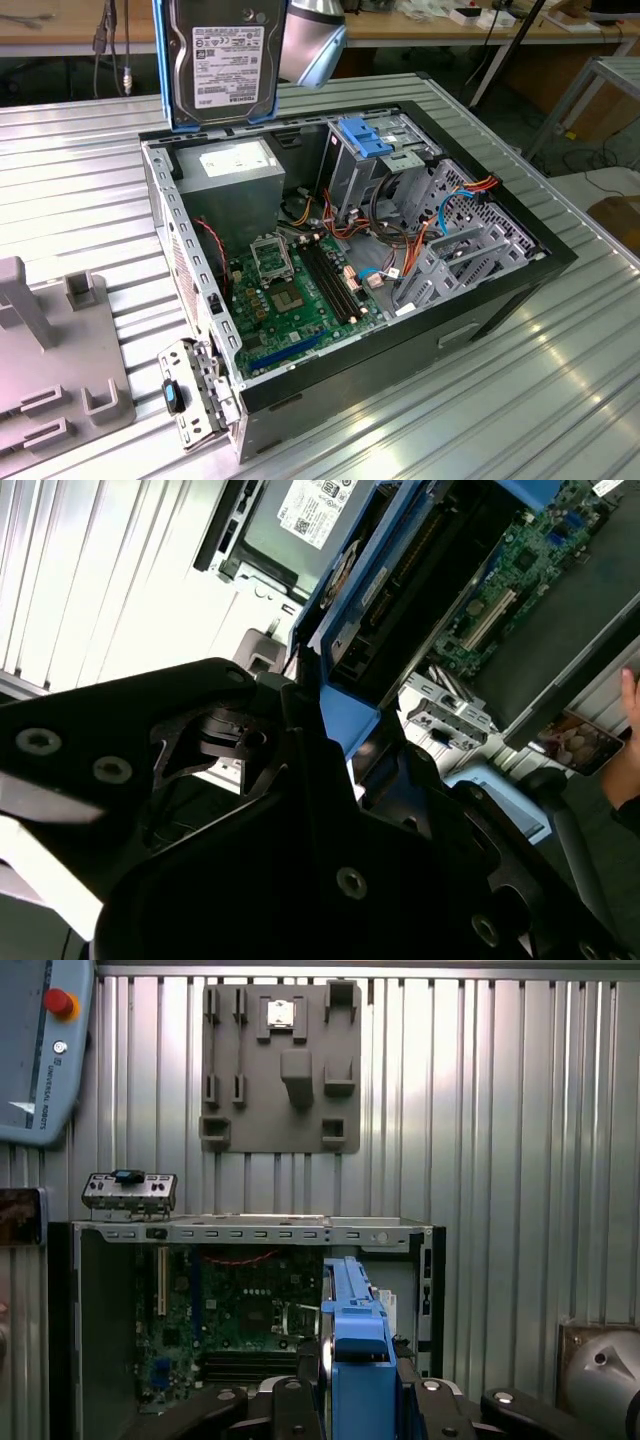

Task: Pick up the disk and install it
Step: 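Pick up the disk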

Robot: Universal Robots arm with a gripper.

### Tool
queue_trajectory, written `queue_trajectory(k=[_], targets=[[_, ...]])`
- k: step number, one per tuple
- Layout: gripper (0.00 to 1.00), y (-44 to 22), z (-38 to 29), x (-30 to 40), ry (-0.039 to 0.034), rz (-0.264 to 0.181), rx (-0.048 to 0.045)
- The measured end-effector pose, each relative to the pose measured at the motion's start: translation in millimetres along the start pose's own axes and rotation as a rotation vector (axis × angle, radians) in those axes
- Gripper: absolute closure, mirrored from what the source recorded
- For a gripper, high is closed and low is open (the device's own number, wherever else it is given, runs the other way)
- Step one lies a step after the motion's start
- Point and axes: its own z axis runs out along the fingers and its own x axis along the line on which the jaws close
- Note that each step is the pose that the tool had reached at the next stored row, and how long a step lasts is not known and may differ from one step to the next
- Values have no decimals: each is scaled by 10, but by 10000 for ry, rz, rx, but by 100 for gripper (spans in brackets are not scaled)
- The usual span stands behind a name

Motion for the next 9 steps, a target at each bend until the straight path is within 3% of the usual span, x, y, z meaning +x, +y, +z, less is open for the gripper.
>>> queue_trajectory(k=[1, 9], targets=[[64, -23, 1, 0, 1, -2, 68], [64, -111, 3, 61, 2, -1, 68]])
